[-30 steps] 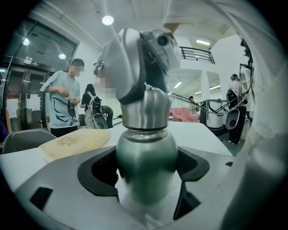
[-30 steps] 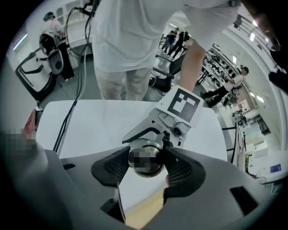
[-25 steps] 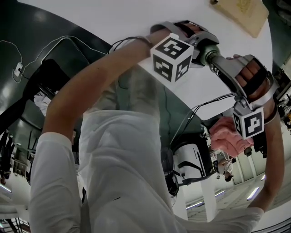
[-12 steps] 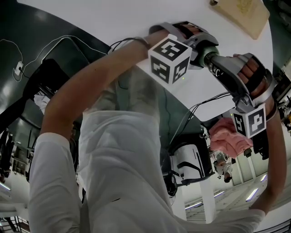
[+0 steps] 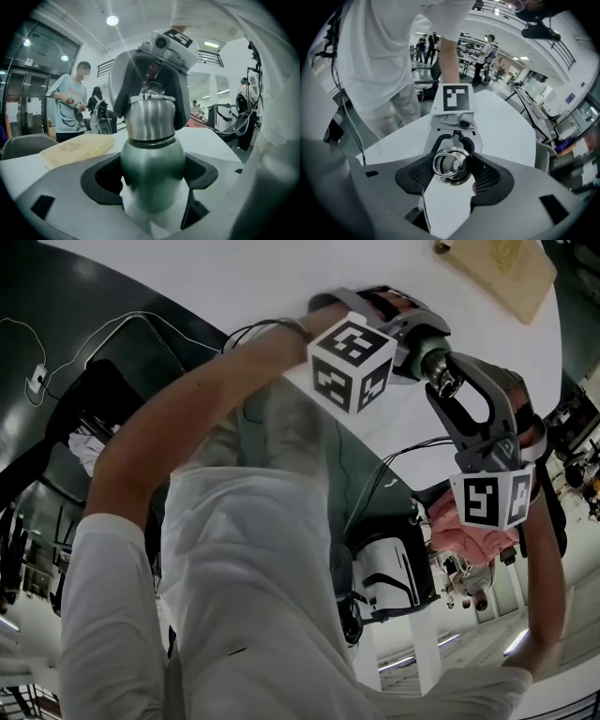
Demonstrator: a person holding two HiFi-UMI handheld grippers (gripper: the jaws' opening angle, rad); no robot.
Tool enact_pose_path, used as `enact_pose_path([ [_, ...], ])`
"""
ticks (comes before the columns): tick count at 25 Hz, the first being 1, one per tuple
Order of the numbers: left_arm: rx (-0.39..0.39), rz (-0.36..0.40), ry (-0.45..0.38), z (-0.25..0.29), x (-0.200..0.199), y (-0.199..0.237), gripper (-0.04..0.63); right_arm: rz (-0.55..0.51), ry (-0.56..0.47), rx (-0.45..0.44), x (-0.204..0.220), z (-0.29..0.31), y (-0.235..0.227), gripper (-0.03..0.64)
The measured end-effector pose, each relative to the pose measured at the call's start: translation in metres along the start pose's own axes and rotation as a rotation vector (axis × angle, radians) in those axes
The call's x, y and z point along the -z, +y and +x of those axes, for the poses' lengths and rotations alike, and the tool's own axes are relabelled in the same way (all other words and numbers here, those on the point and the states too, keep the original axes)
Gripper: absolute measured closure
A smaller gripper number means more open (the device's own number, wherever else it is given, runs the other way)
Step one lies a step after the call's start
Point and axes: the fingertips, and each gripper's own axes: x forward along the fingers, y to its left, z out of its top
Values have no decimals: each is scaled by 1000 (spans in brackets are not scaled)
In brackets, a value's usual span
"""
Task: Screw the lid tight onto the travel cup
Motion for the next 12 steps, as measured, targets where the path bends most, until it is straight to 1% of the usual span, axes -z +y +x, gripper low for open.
enact_pose_path([
  [6, -9, -5, -2, 0, -1, 1, 236, 365, 98, 161, 5, 0, -8, 380],
  [10, -17, -7, -1, -1, -1, 2, 236, 570, 153, 255, 9, -1, -12, 380],
  [12, -23, -9, 0, -1, -1, 2, 236, 651, 171, 298, 10, -2, -14, 380],
])
